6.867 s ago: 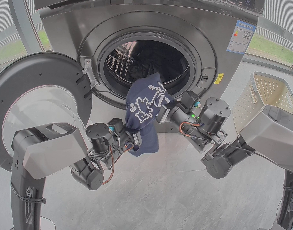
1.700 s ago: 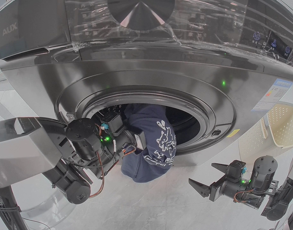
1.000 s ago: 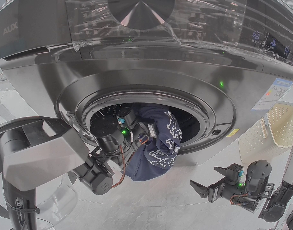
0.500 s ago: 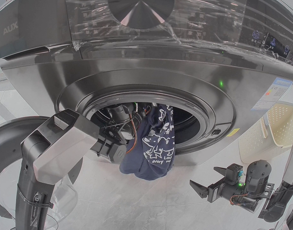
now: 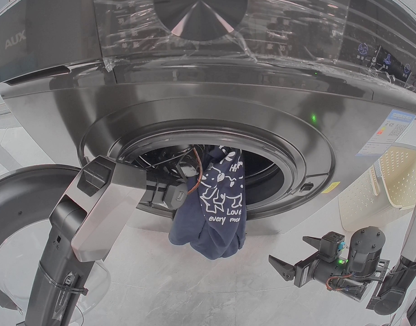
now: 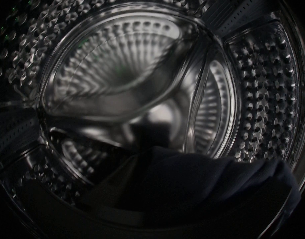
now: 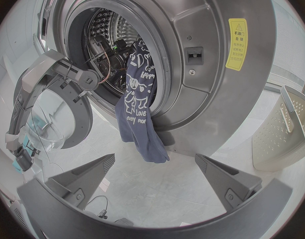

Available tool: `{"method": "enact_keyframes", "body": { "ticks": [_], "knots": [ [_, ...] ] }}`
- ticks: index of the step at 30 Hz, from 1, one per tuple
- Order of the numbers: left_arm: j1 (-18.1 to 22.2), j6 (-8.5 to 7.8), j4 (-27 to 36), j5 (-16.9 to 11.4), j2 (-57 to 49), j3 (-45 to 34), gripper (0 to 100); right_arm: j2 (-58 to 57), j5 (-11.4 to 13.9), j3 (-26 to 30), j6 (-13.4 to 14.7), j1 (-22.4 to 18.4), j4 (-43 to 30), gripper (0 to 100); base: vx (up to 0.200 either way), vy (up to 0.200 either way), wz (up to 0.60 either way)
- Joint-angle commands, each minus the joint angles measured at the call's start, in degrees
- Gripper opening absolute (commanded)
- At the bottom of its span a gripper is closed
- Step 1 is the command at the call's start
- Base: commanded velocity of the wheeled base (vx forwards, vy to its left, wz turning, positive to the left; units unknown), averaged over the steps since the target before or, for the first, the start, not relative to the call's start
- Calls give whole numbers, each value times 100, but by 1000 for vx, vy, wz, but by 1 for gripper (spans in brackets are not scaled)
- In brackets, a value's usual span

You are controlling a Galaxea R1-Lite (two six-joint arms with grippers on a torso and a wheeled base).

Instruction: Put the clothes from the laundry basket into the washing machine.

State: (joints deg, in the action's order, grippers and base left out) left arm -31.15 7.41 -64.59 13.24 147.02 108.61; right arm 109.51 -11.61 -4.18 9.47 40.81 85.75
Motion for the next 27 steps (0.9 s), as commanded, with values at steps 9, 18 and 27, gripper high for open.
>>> {"method": "enact_keyframes", "body": {
  "ticks": [9,18,27],
  "knots": [
    [-322,454,16,-49,-1316,-3504,100,0,27,-13,-7,6,3,100,0,0,0],
    [-735,463,-98,-375,-1870,-4691,100,0,27,-4,2,14,3,100,0,0,0],
    [-832,375,-335,-691,-1764,-5543,100,9,27,-13,2,41,3,100,0,0,0]
  ]
}}
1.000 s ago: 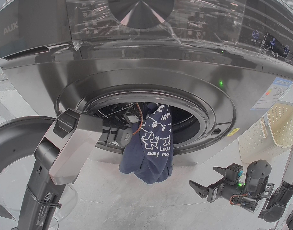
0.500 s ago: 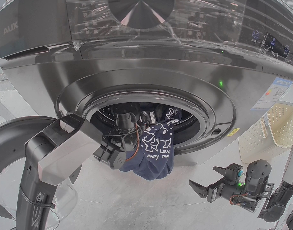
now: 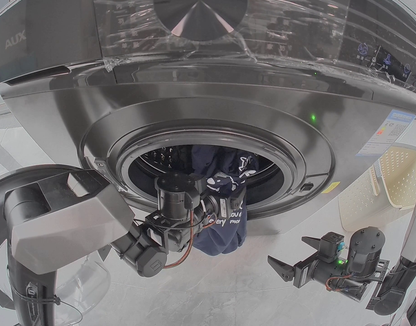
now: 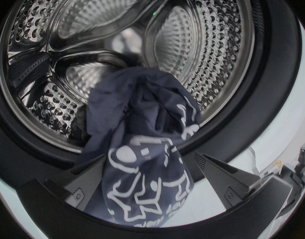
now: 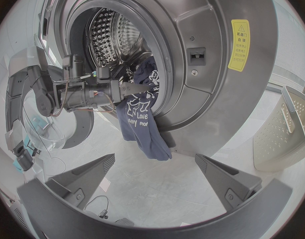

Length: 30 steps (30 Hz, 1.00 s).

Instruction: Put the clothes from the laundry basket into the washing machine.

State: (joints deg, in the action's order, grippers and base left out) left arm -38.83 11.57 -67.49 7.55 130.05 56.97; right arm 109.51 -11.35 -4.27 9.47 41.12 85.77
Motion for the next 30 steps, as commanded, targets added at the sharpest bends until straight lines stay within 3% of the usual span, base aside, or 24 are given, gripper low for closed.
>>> {"method": "enact_keyframes", "body": {
  "ticks": [1,6,7,16,21,27,30],
  "knots": [
    [-55,-67,-36,-157,3,-388,100,9,1,-4,2,10,1,100,0,0,0],
    [209,-331,-151,-139,451,-19,100,9,1,-13,2,19,1,100,0,0,0],
    [270,-366,-151,-139,530,130,0,9,1,-13,2,19,1,100,0,0,0],
    [402,-304,16,-175,609,886,0,9,1,-39,2,19,10,100,0,0,0],
    [464,135,16,-87,776,2117,0,0,1,-92,2,28,10,100,0,0,0],
    [631,144,-72,221,1269,3136,0,0,1,-92,2,19,27,100,0,0,0],
    [657,153,-89,239,1295,3215,0,-8,1,-92,-7,19,27,100,0,0,0]
  ]
}}
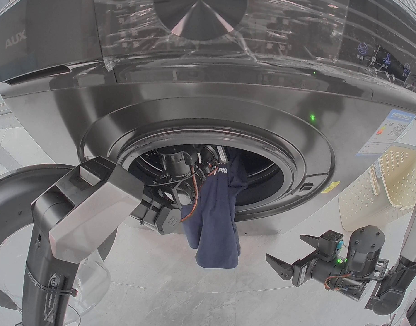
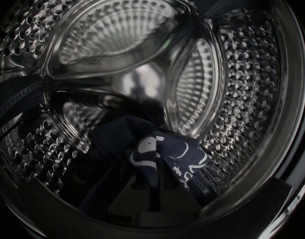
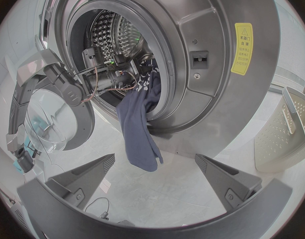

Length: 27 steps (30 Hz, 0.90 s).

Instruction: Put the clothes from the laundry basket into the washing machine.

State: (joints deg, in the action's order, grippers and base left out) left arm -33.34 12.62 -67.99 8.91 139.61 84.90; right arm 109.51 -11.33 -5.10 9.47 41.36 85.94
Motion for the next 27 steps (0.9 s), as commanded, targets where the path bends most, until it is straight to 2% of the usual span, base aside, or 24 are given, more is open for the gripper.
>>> {"method": "enact_keyframes", "body": {
  "ticks": [1,3,4,8,9,10,13,17,21,27],
  "knots": [
    [109,48,-39,102,313,405,0,-8,-1,-9,-7,-5,19,100,0,0,0],
    [100,57,-39,102,269,343,0,0,8,-9,-7,-5,19,100,0,0,0],
    [82,65,-39,102,251,317,100,0,8,-9,-7,-5,19,100,0,0,0],
    [-67,74,66,102,-373,-676,100,0,51,0,-7,3,19,100,0,0,0],
    [-67,74,66,102,-373,-676,100,0,51,0,-7,3,19,100,0,0,0],
    [-155,74,154,102,-672,-1177,100,0,43,0,-7,3,19,100,0,0,0],
    [-278,65,304,102,-1111,-1889,100,0,51,0,2,3,10,100,0,0,0],
    [-454,48,453,14,-1515,-2662,100,9,43,9,2,65,10,100,0,0,0],
    [-463,21,453,-3,-1427,-2996,100,9,43,9,11,82,1,100,0,0,0],
    [-366,13,409,-153,-891,-2873,100,9,51,17,11,109,1,100,0,0,0]
  ]
}}
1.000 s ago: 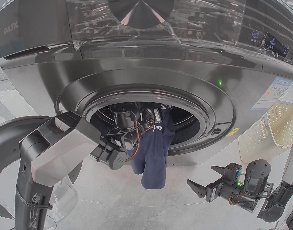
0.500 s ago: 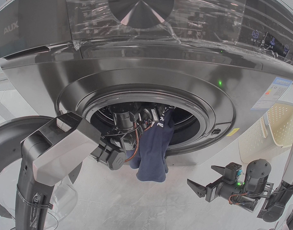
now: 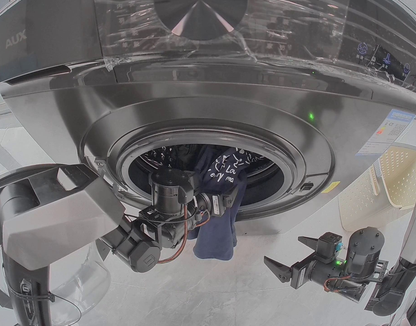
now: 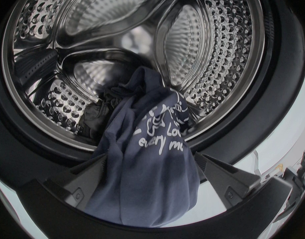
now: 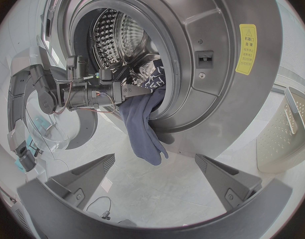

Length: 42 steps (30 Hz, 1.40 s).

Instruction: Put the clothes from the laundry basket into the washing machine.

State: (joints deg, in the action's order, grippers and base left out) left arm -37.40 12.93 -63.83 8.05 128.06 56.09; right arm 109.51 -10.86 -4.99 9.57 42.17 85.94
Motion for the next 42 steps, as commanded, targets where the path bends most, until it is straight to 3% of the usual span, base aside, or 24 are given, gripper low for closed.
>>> {"method": "enact_keyframes", "body": {
  "ticks": [1,8,11,14,19,23,27,28,39,42],
  "knots": [
    [75,-19,2,-93,369,42,0,9,5,-2,1,28,1,100,0,0,0],
    [84,7,81,-365,553,394,0,9,5,-2,1,20,10,100,0,0,0],
    [145,43,99,-348,747,1115,0,9,5,-11,1,28,19,100,0,0,0],
    [233,51,90,-286,834,1668,0,9,5,-11,1,20,19,100,0,0,0],
    [304,394,55,-5,1072,2960,0,9,14,-11,-8,20,28,100,0,0,0],
    [391,403,29,206,1335,3593,0,0,40,-11,-8,11,36,100,0,0,0],
    [383,394,11,224,1274,3461,0,9,49,-2,-8,-16,36,100,0,0,0],
    [365,394,11,224,1239,3400,100,9,49,-2,-8,-16,36,100,0,0,0],
    [172,333,389,153,149,1554,100,9,49,-2,-8,20,36,100,0,0,0],
    [145,166,688,83,-97,1027,100,18,40,6,-8,28,28,100,0,0,0]
  ]
}}
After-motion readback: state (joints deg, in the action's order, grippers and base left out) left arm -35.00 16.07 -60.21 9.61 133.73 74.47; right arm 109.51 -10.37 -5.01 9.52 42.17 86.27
